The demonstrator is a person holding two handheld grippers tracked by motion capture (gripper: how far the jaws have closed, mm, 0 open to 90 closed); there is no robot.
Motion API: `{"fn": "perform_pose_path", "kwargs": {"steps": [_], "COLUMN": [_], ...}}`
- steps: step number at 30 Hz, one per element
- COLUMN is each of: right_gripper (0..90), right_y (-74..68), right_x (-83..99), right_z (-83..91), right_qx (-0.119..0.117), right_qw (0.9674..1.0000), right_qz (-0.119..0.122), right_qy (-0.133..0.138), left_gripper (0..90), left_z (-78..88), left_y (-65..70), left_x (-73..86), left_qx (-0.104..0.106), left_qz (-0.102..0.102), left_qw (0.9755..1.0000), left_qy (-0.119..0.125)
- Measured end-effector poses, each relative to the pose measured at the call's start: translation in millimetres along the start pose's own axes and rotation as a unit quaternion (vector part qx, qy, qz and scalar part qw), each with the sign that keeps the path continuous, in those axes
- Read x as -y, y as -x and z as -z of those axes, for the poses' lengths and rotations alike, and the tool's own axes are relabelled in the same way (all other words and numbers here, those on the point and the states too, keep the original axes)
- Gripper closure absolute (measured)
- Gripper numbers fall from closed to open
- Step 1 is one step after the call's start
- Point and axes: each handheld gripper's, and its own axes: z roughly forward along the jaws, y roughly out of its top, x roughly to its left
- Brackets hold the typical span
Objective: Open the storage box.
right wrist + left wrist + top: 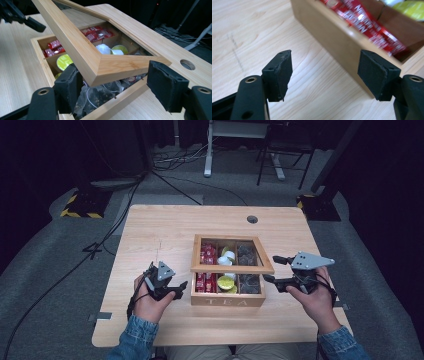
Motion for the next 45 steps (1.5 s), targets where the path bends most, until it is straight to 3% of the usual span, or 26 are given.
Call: {"fn": "perform_pose_path", "kwargs": {"steps": [9, 16, 28, 33, 41, 45], "right_gripper": [29.1, 29.4, 32.7, 34.2, 39.0, 40.9], "right_y": [9.8, 18.2, 38.3, 46.6, 60.5, 67.3], "right_x": [-19.0, -37.2, -65.6, -73.1, -82.3, -84.6], "right_z": [-3.0, -10.2, -27.2, -32.3, -42.7, -45.9], "right_qx": [-0.012, -0.02, -0.03, -0.026, -0.011, -0.015], "right_qw": [0.9999, 0.9998, 0.9993, 0.9991, 0.9995, 0.9991], "right_qz": [-0.003, -0.004, -0.023, -0.033, -0.029, -0.037], "right_qy": [0.004, 0.004, 0.002, 0.005, 0.007, 0.014], "left_gripper": [27.4, 28.4, 28.4, 28.3, 28.3, 28.0], "left_z": [-3.8, -9.0, -25.2, -27.2, -30.6, -31.1], "left_y": [-17.5, -29.7, -38.8, -42.3, -47.4, -47.9], "left_x": [23.3, 39.5, 48.3, 50.2, 54.0, 54.4], "left_qx": [-0.027, -0.049, -0.038, -0.035, -0.024, -0.022], "left_qz": [0.027, 0.037, 0.04, 0.041, 0.056, 0.056], "left_qw": [0.999, 0.9977, 0.9979, 0.9979, 0.9975, 0.9976], "left_qy": [-0.021, -0.031, -0.035, -0.035, -0.035, -0.032]}}
